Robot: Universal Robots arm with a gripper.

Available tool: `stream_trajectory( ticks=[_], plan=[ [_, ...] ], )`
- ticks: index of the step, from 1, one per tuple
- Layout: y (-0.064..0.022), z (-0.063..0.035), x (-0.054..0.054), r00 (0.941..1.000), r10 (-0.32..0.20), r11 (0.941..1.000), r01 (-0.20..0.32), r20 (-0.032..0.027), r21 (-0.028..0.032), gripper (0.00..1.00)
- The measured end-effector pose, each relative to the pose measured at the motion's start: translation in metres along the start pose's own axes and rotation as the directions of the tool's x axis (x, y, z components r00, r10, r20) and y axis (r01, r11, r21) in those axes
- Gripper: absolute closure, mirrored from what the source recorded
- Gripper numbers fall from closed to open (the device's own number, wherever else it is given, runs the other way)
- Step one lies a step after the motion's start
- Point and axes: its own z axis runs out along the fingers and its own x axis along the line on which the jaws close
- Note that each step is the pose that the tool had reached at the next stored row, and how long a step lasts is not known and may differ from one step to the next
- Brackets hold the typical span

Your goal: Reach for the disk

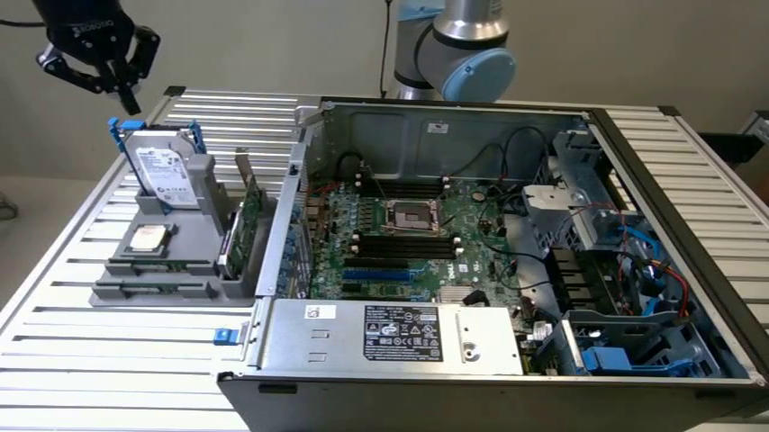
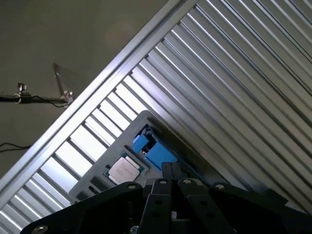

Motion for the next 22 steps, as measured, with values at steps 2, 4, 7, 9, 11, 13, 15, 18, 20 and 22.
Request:
stream_trajectory(
  ticks=[2,4,7,9,11,13,15,18,20,22],
  plan=[
    [0.0000,0.0000,0.0000,0.9993,-0.037,0.9993,0.037,-0.0018,-0.0009,0.89],
    [0.0000,0.0000,0.0000,0.9973,-0.073,0.9973,0.073,-0.0036,-0.0018,0.89],
    [0.0000,0.0000,0.0000,0.9919,-0.127,0.9920,0.127,-0.0060,-0.0030,0.89],
    [-0.0001,0.0000,0.0000,0.9865,-0.164,0.9865,0.164,-0.0076,-0.0039,0.89],
    [0.0000,0.0000,0.0000,0.9800,-0.199,0.9800,0.199,-0.0092,-0.0049,0.89],
    [0.0000,0.0000,0.0000,0.9720,-0.235,0.9721,0.234,-0.0107,-0.0059,0.89],
    [0.0000,0.0000,0.0000,0.9631,-0.269,0.9632,0.269,-0.0122,-0.0070,0.89],
    [0.0000,0.0000,0.0000,0.9465,-0.322,0.9466,0.322,-0.0144,-0.0088,0.89],
    [0.0000,0.0000,0.0000,0.9345,-0.356,0.9346,0.355,-0.0157,-0.0100,0.89],
    [0.0000,-0.0001,0.0000,0.9209,-0.389,0.9210,0.389,-0.0171,-0.0113,0.89]
  ],
)
